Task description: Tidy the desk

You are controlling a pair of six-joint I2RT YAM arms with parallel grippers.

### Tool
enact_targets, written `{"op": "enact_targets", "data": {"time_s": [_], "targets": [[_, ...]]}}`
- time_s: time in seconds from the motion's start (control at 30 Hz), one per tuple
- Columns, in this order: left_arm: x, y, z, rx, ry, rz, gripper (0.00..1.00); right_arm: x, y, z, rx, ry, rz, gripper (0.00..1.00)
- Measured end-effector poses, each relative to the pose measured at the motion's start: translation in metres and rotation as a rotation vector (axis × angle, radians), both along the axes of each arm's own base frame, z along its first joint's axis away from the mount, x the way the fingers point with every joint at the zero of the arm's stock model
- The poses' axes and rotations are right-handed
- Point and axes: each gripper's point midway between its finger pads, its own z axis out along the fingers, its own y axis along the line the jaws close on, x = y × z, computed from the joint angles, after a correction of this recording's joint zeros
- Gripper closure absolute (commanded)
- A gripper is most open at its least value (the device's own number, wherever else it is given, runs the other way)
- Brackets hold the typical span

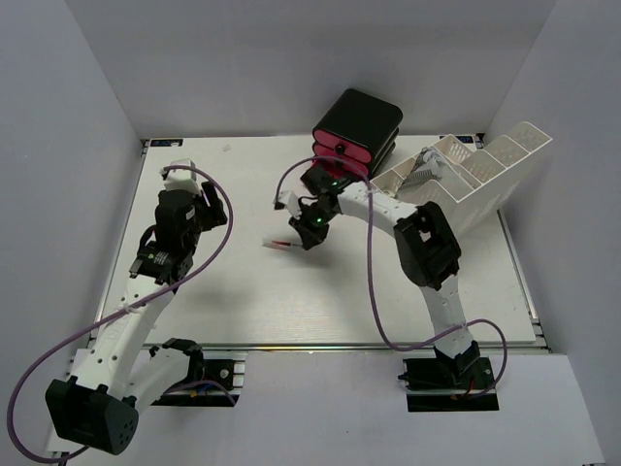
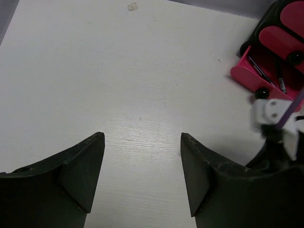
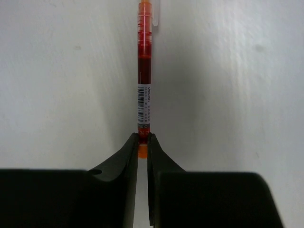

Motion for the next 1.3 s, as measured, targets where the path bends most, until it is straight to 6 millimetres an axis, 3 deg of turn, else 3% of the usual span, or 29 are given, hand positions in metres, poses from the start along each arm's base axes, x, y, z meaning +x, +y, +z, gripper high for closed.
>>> {"op": "enact_targets", "data": {"time_s": [0.13,0.3,0.43,0.63,0.8,1.0,1.3], "targets": [[0.000,0.001,0.001,0.000,-0.007,0.004,0.25,0.023,-0.036,0.039,0.018,0.011,-0.134,1.00],[0.000,0.002,0.002,0.000,-0.010,0.009,0.25,0.062,-0.082,0.094,0.053,-0.097,-0.313,1.00],[0.001,0.002,0.002,0.001,-0.013,0.010,0.25,0.078,-0.100,0.116,0.035,-0.174,-0.396,1.00],[0.001,0.002,0.003,0.003,-0.014,0.009,0.26,0.107,-0.110,0.113,-0.044,-0.258,-0.478,1.00],[0.001,0.002,0.003,0.004,-0.014,0.009,0.25,0.136,-0.118,0.092,-0.130,-0.309,-0.541,1.00],[0.001,0.002,0.002,0.006,-0.014,0.008,0.26,0.152,-0.131,0.067,-0.215,-0.330,-0.585,1.00],[0.001,0.002,0.002,0.006,-0.014,0.007,0.26,0.179,-0.131,0.063,-0.217,-0.390,-0.615,1.00]]}}
